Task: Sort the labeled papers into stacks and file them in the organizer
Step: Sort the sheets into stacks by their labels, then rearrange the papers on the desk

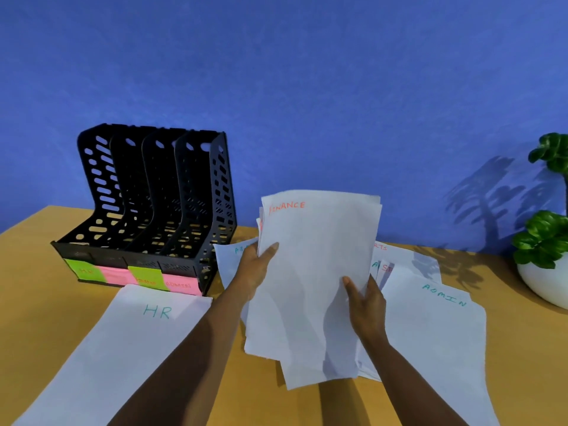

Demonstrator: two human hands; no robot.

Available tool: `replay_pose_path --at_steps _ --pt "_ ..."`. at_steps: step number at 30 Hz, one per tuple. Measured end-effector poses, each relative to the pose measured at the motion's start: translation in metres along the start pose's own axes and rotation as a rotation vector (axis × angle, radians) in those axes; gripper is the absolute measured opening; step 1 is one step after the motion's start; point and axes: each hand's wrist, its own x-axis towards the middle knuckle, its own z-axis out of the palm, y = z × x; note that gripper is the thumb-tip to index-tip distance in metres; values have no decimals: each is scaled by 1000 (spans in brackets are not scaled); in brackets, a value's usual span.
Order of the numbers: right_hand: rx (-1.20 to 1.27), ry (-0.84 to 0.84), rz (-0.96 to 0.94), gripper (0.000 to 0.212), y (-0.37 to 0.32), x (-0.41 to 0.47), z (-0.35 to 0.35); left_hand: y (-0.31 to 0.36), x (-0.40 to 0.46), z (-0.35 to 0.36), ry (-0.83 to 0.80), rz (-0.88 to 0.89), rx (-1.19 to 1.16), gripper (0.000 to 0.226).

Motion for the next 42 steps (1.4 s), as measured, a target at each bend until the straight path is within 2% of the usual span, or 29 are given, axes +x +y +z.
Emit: replay_pose_path --at_steps 4,6,8,10,14,18,20,24,27,31,33,36,39,42 --pt "101 30 -15 12 -18 9 1 14 7 -20 4 68 44 31" --pt "182 46 42 8 -23 9 8 14 9 -33 -36 45 108 32" --pt "226 12 183 12 -20 6 17 9 11 -50 -89 -12 226 33" --pt "197 -78 337 23 -9 -1 28 -1 9 -73 -140 -92 322 30" --pt "17 -332 537 30 13 -26 46 -31 -4 -121 -188 -338 521 8" --pt "-140 -479 596 29 29 -49 67 -63 -23 -154 -147 -551 573 20" --pt "-240 -540 569 23 31 -57 74 -75 -32 -161 -102 -593 613 27" --pt "-486 -562 442 47 32 -69 85 -85 -33 -158 -45 -599 799 40" --pt "-624 -568 338 51 29 -70 85 -79 -30 -154 -29 -575 1021 42" --pt "-755 -479 189 51 20 -59 75 -70 -22 -150 6 -636 1219 42" --pt "-789 -409 145 52 15 -47 66 -63 -19 -148 54 -589 1329 41" --pt "-793 -341 126 48 7 -26 53 -53 -9 -137 159 -326 1500 50" --pt "-718 -255 118 40 1 -7 43 -45 1 -110 129 -114 1477 33" --pt "-674 -113 52 35 -10 11 37 -43 9 -83 40 2 1312 28"
